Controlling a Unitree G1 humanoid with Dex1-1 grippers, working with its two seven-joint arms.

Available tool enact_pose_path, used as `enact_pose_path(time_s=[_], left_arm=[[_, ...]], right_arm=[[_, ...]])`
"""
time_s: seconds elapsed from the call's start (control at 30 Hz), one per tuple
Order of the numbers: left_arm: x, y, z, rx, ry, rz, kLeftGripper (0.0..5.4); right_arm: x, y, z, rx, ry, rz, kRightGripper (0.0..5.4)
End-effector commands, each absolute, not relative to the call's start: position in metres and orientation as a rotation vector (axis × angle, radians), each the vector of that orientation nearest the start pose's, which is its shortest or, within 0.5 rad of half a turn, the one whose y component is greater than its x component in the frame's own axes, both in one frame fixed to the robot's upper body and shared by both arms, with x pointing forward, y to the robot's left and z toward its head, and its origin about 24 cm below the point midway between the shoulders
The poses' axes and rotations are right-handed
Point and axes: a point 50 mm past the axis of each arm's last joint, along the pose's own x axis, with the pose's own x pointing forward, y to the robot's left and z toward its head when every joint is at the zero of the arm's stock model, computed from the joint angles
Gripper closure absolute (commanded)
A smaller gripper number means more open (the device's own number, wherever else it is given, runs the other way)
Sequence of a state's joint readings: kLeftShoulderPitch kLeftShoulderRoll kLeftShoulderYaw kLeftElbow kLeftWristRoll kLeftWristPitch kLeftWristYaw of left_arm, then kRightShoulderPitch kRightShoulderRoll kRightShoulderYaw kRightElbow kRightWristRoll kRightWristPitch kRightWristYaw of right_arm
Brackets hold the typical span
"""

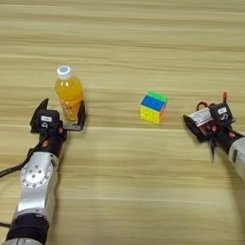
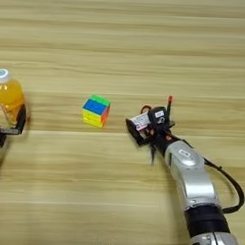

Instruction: Move the objects on the table

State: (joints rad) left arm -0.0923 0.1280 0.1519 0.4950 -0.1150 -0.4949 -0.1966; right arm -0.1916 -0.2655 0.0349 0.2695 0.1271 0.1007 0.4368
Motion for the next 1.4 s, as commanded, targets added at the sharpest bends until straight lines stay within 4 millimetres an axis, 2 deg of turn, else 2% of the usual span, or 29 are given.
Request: enact_pose_path(time_s=[0.03,0.37,0.67,0.73,1.07,1.4], left_arm=[[0.255,0.203,0.004,0.021,-0.091,-0.017,0.00],[0.254,0.203,0.003,0.020,-0.090,-0.016,0.00],[0.254,0.204,0.003,0.021,-0.091,-0.013,0.00],[0.254,0.204,0.003,0.021,-0.092,-0.013,0.00],[0.254,0.204,0.003,0.021,-0.091,-0.012,0.00],[0.254,0.205,0.003,0.022,-0.092,-0.011,0.00]], right_arm=[[0.281,-0.165,0.018,-0.110,0.241,0.484,1.38],[0.278,-0.151,0.011,-0.092,0.273,0.543,1.38],[0.277,-0.150,0.007,-0.083,0.290,0.553,1.38],[0.277,-0.150,0.007,-0.083,0.291,0.552,1.02],[0.277,-0.148,0.010,-0.088,0.262,0.562,0.05],[0.279,-0.146,0.019,-0.065,0.192,0.565,0.02]])
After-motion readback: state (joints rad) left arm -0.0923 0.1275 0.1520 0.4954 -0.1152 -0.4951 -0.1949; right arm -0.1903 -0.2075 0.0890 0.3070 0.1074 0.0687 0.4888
